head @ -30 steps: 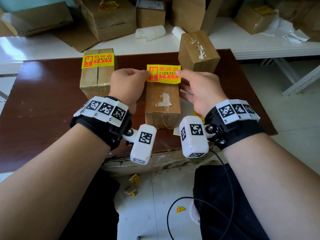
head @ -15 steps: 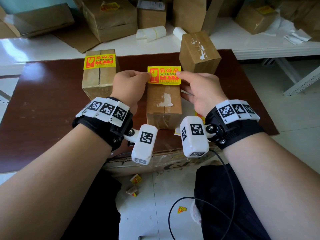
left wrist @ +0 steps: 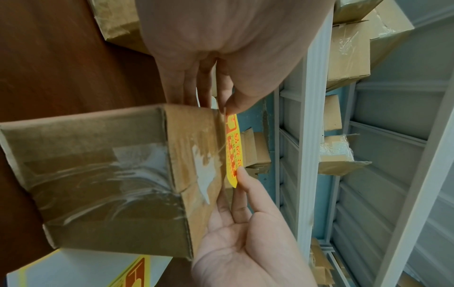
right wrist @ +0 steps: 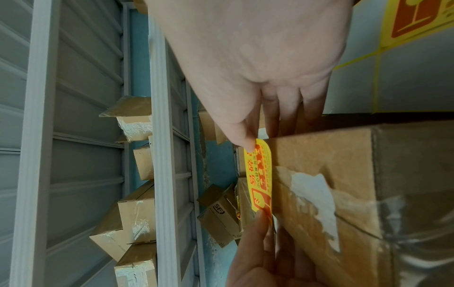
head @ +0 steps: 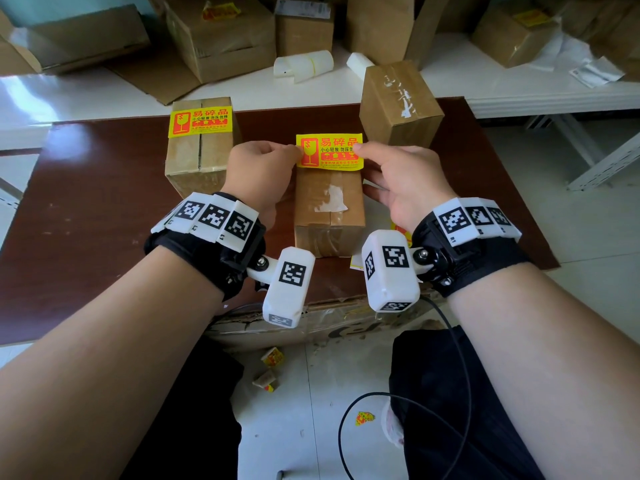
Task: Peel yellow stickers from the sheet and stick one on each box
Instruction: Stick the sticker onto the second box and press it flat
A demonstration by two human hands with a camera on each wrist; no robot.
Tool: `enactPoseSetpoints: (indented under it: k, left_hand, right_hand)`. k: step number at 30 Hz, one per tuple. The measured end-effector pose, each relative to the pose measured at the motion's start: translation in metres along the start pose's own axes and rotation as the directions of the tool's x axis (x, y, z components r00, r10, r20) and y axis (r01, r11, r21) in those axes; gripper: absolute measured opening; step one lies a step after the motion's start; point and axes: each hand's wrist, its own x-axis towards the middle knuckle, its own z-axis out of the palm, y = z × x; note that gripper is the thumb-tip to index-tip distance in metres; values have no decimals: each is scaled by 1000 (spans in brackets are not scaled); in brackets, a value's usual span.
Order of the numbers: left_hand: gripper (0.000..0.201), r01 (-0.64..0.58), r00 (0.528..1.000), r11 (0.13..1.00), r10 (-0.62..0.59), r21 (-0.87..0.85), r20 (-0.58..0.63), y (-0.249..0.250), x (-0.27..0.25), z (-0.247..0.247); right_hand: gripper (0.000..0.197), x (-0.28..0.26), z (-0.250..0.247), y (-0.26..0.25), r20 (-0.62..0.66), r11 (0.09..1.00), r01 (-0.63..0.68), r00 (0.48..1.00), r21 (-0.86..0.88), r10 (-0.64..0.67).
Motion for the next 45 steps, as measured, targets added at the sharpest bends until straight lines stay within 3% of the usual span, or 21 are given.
enactPoseSetpoints:
  k: [12,20,32,45]
  left_hand:
    - [10,-10,1000,1000,10,-12,-5,-4,5,0]
    - [9,-14,1000,1000,14,-10,-4,-4,6,0]
    - [11,-92,993,989,100,119,-59,0,-3,3]
    - [12,-83,993,985,94,151,-65,0,-2,4]
  right_hand:
    - [52,8,0,5,-15,1000,11,1000,-7,-11]
    - [52,10,0,6,-21,1000,15,1000,-2,-15]
    - [30,2,1,2,-9,999,15,1000,37,-15]
    - [26,1,1,3,-24,999,31,999,21,-31]
